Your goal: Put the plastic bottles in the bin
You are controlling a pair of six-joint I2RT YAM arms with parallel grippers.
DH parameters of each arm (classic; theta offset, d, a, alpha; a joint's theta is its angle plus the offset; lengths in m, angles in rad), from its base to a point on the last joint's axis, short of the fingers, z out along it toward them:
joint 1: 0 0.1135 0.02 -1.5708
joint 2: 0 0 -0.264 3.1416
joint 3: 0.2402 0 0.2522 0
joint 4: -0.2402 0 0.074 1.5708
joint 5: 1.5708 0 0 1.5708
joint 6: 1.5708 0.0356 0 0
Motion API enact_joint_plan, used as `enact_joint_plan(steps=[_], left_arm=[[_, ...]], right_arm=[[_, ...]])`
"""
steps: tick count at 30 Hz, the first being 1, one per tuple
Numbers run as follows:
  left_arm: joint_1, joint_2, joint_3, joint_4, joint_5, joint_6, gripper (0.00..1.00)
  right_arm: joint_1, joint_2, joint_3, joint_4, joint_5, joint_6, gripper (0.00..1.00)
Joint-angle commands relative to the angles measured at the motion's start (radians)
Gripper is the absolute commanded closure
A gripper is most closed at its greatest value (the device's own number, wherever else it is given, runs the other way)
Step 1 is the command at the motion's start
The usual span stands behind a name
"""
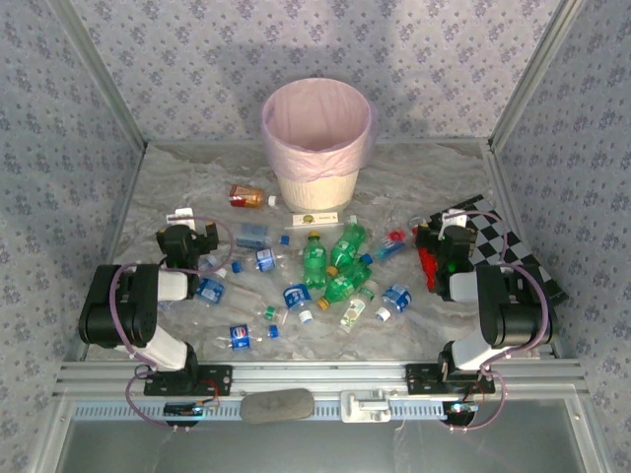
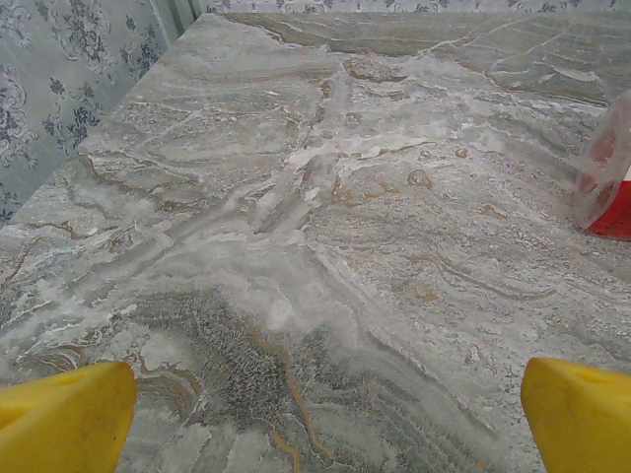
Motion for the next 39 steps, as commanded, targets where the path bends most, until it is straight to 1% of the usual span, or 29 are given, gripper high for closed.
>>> enact_joint_plan(steps=[1, 10, 12, 15, 17, 20, 21, 22, 23, 26, 29, 31, 33, 34, 36, 39], left_arm=[[0.004, -0.004, 0.018, 0.008, 0.017, -0.013, 0.00], [0.009, -0.005, 0.019, 0.005, 0.027, -0.014, 0.00], [0.009, -0.005, 0.018, 0.008, 0.025, -0.013, 0.00], [0.000, -0.007, 0.015, 0.014, 0.003, -0.012, 0.00], [-0.009, -0.036, 0.028, -0.037, -0.052, -0.025, 0.00], [-0.021, -0.044, 0.032, -0.044, -0.054, -0.007, 0.01], [-0.033, -0.052, 0.035, -0.049, -0.077, 0.002, 0.01], [-0.048, -0.071, 0.046, -0.088, -0.125, 0.002, 0.01], [-0.059, -0.105, 0.069, -0.147, -0.159, 0.002, 0.01], [-0.062, -0.194, 0.126, -0.307, -0.210, -0.021, 0.03], [-0.064, -0.293, 0.150, -0.421, -0.225, -0.113, 0.03], [-0.067, -0.364, 0.148, -0.489, -0.221, -0.209, 0.03], [-0.066, -0.439, 0.147, -0.578, -0.181, -0.306, 0.03], [-0.067, -0.470, 0.146, -0.611, -0.155, -0.348, 0.01], [-0.068, -0.537, 0.147, -0.686, -0.062, -0.435, 0.00], [-0.093, -0.612, 0.142, -0.749, 0.059, -0.508, 0.00]], right_arm=[[-0.003, -0.001, 0.020, 0.011, 0.002, -0.006, 0.01], [-0.006, -0.003, 0.016, 0.015, -0.002, -0.006, 0.01], [0.003, -0.009, 0.020, 0.014, 0.014, -0.013, 0.01], [0.029, -0.072, 0.052, -0.088, 0.048, -0.033, 0.01], [0.040, -0.126, 0.074, -0.168, 0.078, -0.037, 0.01], [0.060, -0.189, 0.093, -0.249, 0.127, -0.031, 0.01], [0.073, -0.213, 0.103, -0.282, 0.151, -0.026, 0.01], [0.085, -0.233, 0.116, -0.314, 0.168, -0.015, 0.01], [0.096, -0.257, 0.132, -0.362, 0.176, 0.005, 0.01], [0.131, -0.318, 0.211, -0.549, 0.185, 0.103, 0.01], [0.168, -0.350, 0.315, -0.789, 0.191, 0.235, 0.01], [0.185, -0.359, 0.387, -0.958, 0.185, 0.342, 0.01], [0.197, -0.366, 0.447, -1.106, 0.127, 0.437, 0.01], [0.206, -0.369, 0.467, -1.163, 0.102, 0.467, 0.01], [0.227, -0.379, 0.506, -1.290, 0.042, 0.521, 0.01], [0.268, -0.399, 0.543, -1.456, 0.005, 0.581, 0.02]])
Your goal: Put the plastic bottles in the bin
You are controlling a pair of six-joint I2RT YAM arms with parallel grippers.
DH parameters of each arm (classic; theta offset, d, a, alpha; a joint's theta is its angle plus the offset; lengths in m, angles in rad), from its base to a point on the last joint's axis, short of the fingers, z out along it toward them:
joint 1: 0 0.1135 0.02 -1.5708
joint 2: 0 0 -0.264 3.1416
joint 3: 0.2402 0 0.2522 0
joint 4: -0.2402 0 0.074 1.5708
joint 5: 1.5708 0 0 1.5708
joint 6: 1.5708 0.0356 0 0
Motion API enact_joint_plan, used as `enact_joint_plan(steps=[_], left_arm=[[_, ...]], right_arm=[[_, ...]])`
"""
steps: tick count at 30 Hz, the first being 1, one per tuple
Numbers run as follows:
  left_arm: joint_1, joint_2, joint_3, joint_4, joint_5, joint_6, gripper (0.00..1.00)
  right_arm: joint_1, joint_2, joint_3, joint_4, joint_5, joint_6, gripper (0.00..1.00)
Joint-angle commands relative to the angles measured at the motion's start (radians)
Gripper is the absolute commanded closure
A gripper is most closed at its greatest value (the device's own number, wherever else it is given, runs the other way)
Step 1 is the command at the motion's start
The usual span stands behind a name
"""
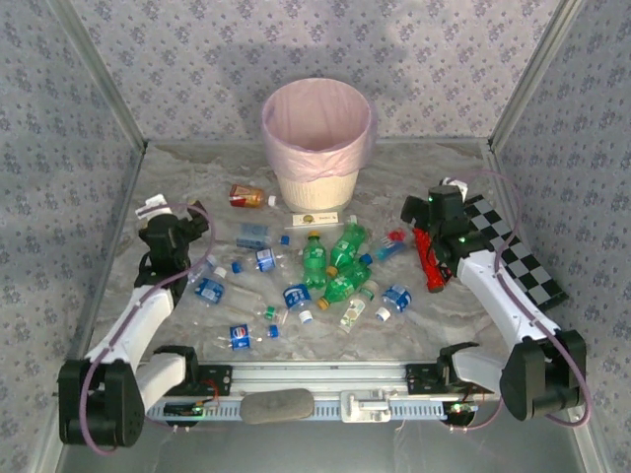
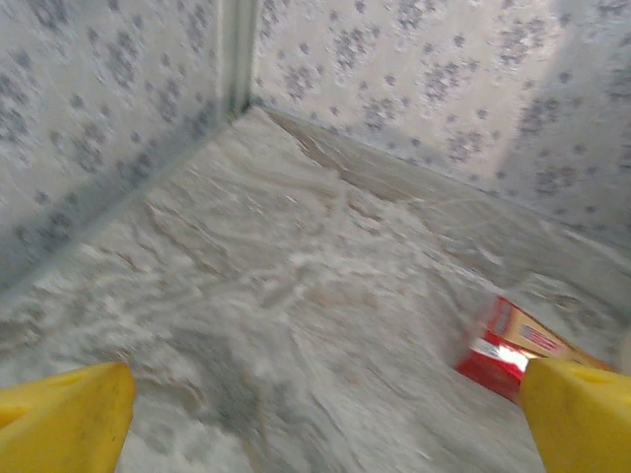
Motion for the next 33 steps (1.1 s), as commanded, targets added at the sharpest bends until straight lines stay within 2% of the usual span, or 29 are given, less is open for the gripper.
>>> enact_joint_plan(steps=[1, 4, 9, 11, 16, 24, 33], left_arm=[[-0.037, -0.070, -0.001, -0.130, 0.164, -0.167, 0.00], [-0.124, -0.095, -0.019, -0.125, 0.202, -0.225, 0.00], [-0.323, -0.068, -0.016, -0.097, 0.078, -0.254, 0.00], [-0.364, -0.035, -0.011, -0.068, 0.037, -0.256, 0.00], [-0.379, 0.066, 0.040, -0.057, -0.002, -0.254, 0.00], [-0.378, 0.154, 0.082, -0.053, 0.028, -0.279, 0.00], [-0.380, 0.128, 0.044, -0.081, 0.006, -0.310, 0.00]], right_arm=[[0.045, -0.039, 0.036, -0.340, -0.067, 0.149, 0.02], [0.095, -0.094, 0.013, -0.411, -0.086, 0.230, 0.03], [0.147, -0.167, -0.030, -0.533, -0.105, 0.415, 0.04], [0.172, -0.195, -0.064, -0.545, -0.102, 0.477, 0.04], [0.202, -0.224, -0.180, -0.464, -0.117, 0.619, 0.05], [0.216, -0.203, -0.339, -0.233, -0.094, 0.798, 0.07], [0.211, -0.111, -0.369, -0.138, -0.081, 0.813, 0.09]])
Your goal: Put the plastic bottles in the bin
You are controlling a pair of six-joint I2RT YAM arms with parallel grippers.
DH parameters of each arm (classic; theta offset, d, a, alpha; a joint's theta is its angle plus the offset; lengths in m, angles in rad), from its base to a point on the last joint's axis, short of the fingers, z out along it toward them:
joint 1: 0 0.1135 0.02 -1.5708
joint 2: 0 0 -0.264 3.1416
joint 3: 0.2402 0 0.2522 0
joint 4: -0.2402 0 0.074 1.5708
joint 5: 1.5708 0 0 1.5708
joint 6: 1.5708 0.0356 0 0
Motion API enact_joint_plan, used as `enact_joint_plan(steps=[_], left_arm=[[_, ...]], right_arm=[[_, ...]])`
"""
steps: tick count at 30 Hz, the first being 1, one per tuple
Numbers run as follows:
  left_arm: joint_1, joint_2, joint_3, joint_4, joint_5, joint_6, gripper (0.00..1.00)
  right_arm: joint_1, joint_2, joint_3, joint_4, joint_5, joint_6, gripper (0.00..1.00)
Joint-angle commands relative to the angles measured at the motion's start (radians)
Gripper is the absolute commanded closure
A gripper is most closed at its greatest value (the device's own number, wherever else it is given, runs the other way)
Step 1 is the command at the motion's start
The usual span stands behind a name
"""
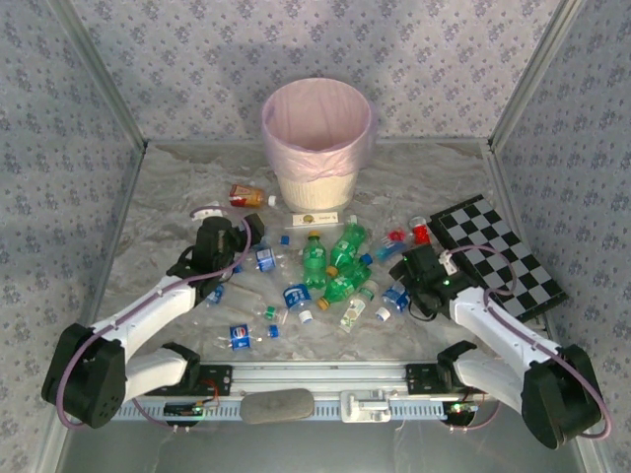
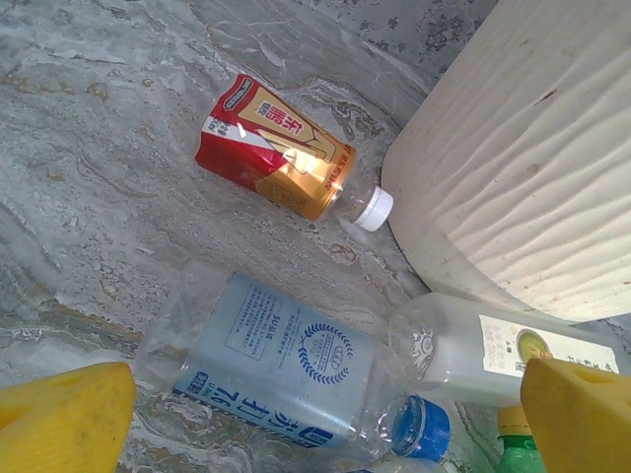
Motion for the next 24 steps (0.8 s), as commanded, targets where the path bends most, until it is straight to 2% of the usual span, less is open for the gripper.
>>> enact_joint_plan(steps=[1, 12, 20, 24], left_arm=[[-0.005, -0.024, -0.012, -0.006, -0.028, -0.020, 0.00], [-0.005, -0.045, -0.022, -0.022, -0.061, -0.026, 0.00], [-0.006, -0.043, -0.022, -0.025, -0.075, -0.038, 0.00], [0.004, -0.046, -0.008, -0.044, -0.102, -0.027, 0.00]], right_arm=[[0.002, 0.044, -0.014, 0.045, 0.018, 0.028, 0.10], [0.002, 0.100, -0.047, 0.103, 0.016, 0.011, 0.31], [0.003, 0.066, -0.057, 0.100, 0.027, 0.005, 0.45], [0.004, 0.014, -0.025, 0.067, 0.031, -0.048, 0.52]])
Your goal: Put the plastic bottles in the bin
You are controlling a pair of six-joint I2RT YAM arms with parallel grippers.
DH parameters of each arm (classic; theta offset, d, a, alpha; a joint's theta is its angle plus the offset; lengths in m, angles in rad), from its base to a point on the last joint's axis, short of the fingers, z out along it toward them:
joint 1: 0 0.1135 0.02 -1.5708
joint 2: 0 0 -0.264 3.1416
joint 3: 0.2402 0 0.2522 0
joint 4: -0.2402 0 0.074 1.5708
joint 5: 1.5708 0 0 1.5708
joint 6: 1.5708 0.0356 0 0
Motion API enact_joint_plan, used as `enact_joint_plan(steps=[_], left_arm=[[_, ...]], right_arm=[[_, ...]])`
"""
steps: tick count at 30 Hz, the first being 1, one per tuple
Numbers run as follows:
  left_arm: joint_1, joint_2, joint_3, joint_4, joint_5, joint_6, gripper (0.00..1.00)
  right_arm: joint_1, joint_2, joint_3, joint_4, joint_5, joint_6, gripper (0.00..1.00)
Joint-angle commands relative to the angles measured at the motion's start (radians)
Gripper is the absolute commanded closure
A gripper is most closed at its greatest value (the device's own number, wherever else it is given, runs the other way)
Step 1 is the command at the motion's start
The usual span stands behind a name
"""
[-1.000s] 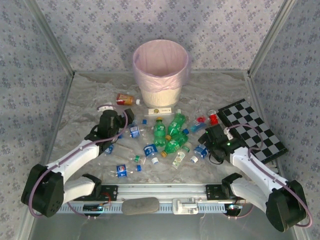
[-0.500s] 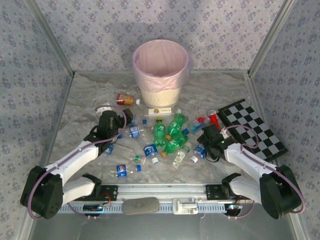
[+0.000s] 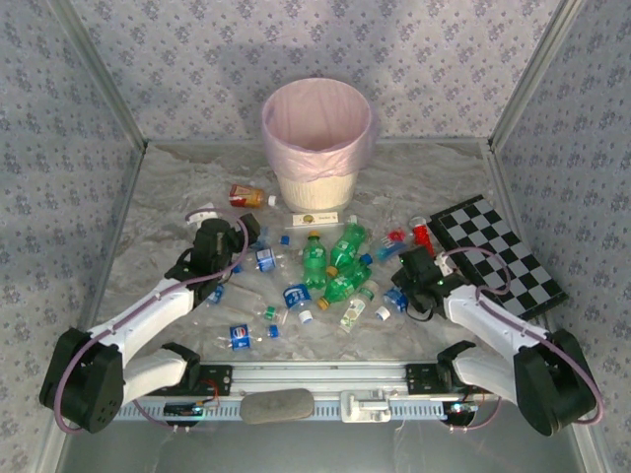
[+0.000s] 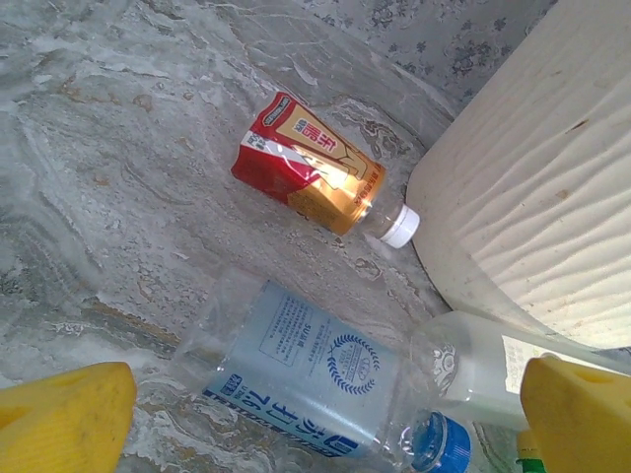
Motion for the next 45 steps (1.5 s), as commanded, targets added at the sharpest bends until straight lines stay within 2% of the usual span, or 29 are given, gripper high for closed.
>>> enact_joint_plan(steps=[1, 6, 9, 16, 25, 30, 35, 41, 45], left_arm=[[0.016, -0.023, 0.017, -0.049, -0.042, 0.000, 0.00], [0.139, -0.039, 0.036, -0.064, 0.048, -0.012, 0.00], [0.185, -0.048, 0.039, -0.066, 0.072, -0.010, 0.00], [0.234, -0.088, 0.021, -0.085, 0.100, -0.013, 0.00], [0.250, -0.160, -0.048, -0.118, 0.137, -0.064, 0.00], [0.249, -0.189, -0.100, -0.098, 0.200, -0.114, 0.00], [0.247, -0.210, -0.094, -0.120, 0.248, -0.080, 0.00], [0.244, -0.261, -0.088, -0.184, 0.246, -0.034, 0.00], [0.244, -0.295, -0.103, -0.218, 0.240, -0.031, 0.00]], right_arm=[[0.005, -0.059, 0.036, -0.049, 0.038, -0.061, 0.52], [0.003, -0.136, 0.153, -0.090, 0.086, -0.205, 0.53], [-0.005, -0.118, 0.271, -0.086, 0.099, -0.334, 0.53], [-0.026, 0.077, 0.613, -0.019, 0.037, -0.642, 0.53], [-0.043, 0.327, 1.037, 0.050, -0.044, -0.853, 0.54], [-0.048, 0.452, 1.233, 0.099, -0.080, -0.892, 0.54], [-0.048, 0.610, 1.453, 0.099, -0.145, -0.867, 0.54], [-0.044, 0.765, 1.656, 0.098, -0.205, -0.822, 0.54], [-0.038, 0.893, 1.824, 0.037, -0.260, -0.794, 0.54]])
